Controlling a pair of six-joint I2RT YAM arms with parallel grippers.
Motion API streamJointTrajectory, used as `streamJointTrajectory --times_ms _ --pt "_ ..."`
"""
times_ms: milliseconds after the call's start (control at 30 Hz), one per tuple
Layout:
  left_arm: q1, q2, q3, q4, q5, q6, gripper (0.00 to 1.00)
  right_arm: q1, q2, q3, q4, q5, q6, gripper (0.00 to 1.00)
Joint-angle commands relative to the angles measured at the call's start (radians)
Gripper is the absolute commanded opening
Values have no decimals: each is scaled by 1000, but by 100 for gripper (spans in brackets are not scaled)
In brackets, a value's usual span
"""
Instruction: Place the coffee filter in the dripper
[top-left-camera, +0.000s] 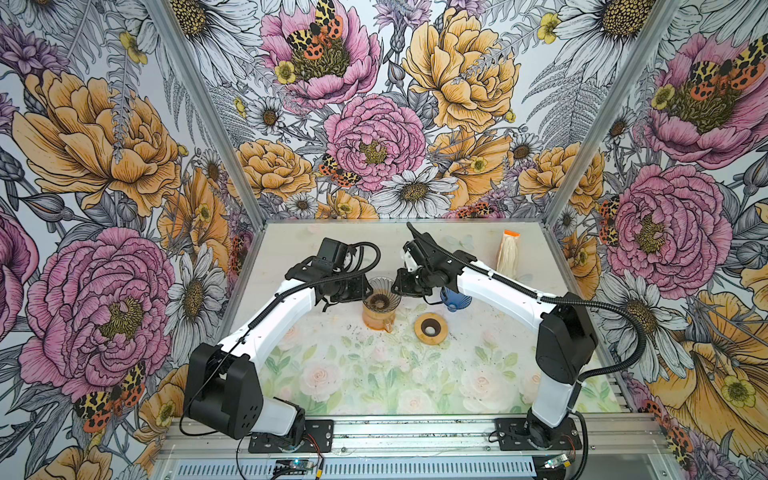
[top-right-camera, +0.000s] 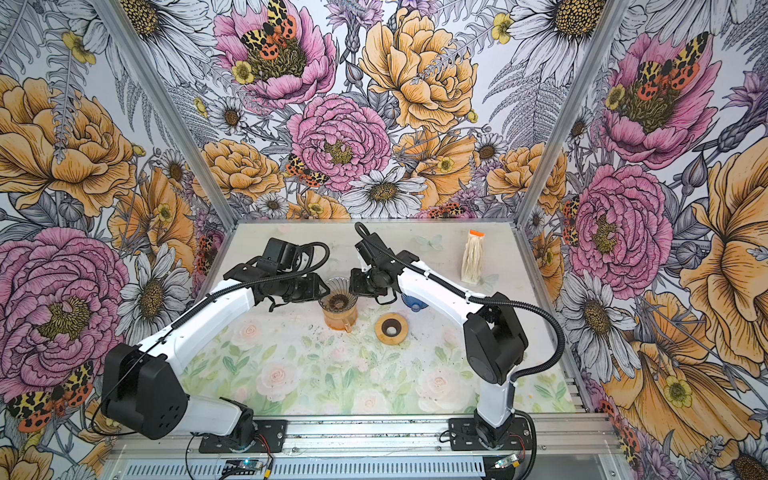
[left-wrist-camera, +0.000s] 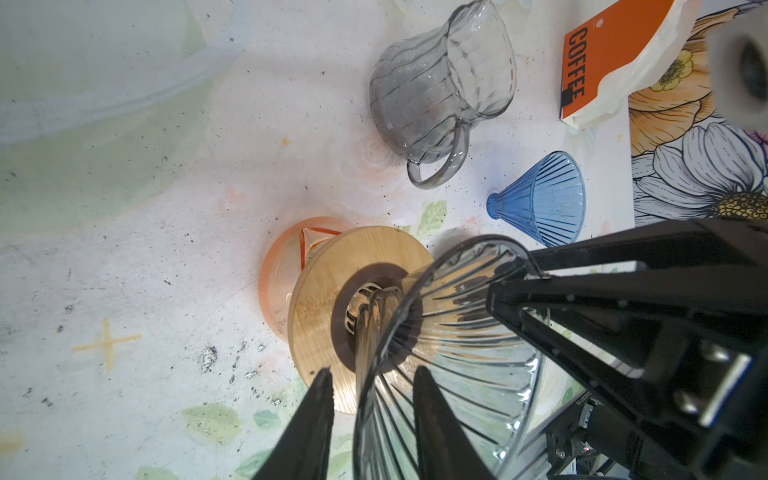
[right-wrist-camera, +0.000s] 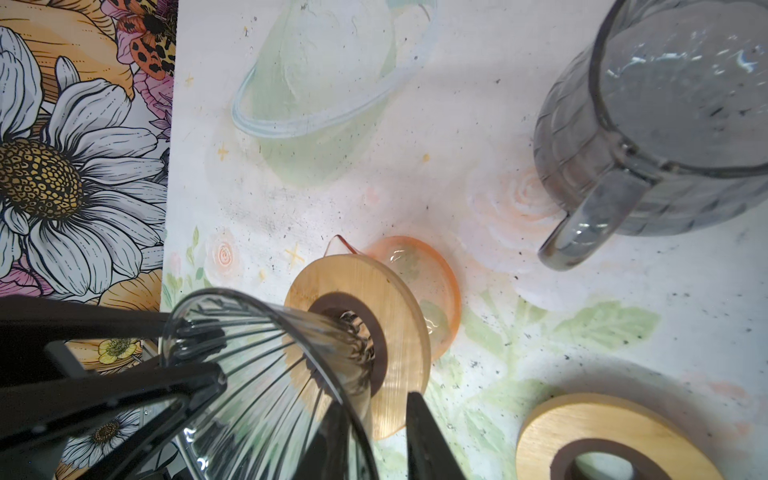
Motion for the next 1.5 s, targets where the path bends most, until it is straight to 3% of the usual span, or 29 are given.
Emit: streamJointTrajectory --times_ms 0,667,1467 --pt "-9 19 28 -2 -31 -6 34 8 29 39 -19 11 7 26" --pt "-6 59 34 -2 -37 -11 26 17 79 105 -67 15 7 18" --pt "27 88 -27 -1 -22 6 22 28 116 128 -87 17 4 16"
